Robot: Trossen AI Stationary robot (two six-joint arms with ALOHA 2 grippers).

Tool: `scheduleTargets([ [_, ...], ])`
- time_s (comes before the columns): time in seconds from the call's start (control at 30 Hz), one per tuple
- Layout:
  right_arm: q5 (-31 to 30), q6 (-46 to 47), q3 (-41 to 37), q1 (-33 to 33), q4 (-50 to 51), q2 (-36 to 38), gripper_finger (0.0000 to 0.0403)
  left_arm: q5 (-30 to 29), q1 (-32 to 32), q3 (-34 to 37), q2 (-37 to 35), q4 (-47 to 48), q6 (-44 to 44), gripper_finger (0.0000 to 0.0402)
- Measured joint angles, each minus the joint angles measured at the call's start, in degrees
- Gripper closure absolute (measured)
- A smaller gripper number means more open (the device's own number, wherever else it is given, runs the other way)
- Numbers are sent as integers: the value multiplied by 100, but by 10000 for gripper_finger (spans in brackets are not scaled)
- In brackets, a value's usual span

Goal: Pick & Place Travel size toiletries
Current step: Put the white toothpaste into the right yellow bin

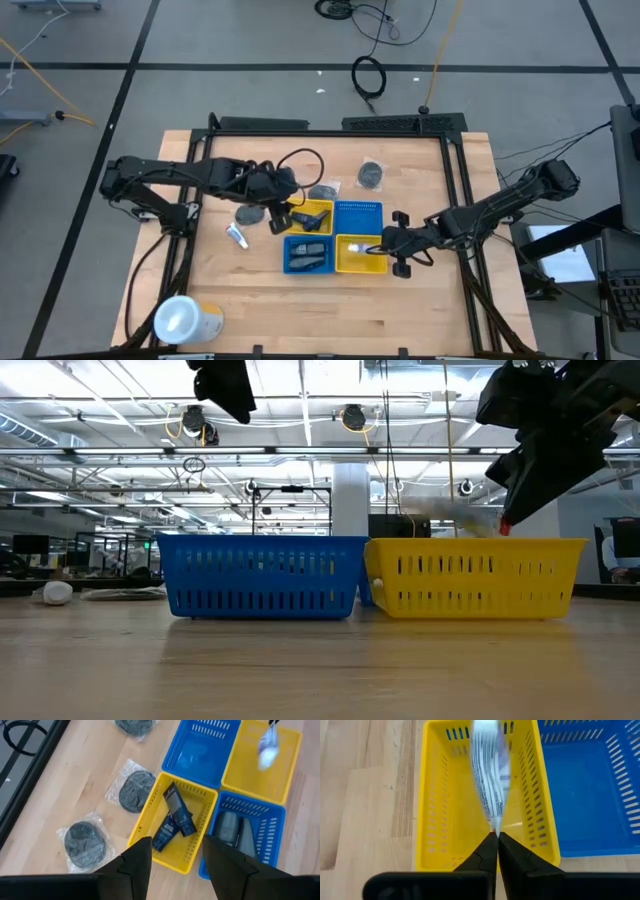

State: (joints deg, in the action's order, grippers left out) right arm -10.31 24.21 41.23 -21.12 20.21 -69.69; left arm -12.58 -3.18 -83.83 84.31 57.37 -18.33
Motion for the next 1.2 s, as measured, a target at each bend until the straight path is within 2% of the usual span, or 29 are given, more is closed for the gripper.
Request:
scheduleTargets([
  [0.4,-11,-245,0,0,-342,0,345,-4,-235,2,0,745,-173,227],
  [0.6,-11,-582,0,0,-634,2,324,-6,-559,77,0,1357,-173,227],
  [0.77,-11,-607,0,0,-632,2,317,52,-970,621,2,1304,-96,227],
  [0.9,-11,-722,0,0,-701,2,317,48,-1254,1332,4,1178,-99,227],
  [1.2,-11,-791,0,0,-927,2,316,61,-1678,2627,4,838,-573,227],
])
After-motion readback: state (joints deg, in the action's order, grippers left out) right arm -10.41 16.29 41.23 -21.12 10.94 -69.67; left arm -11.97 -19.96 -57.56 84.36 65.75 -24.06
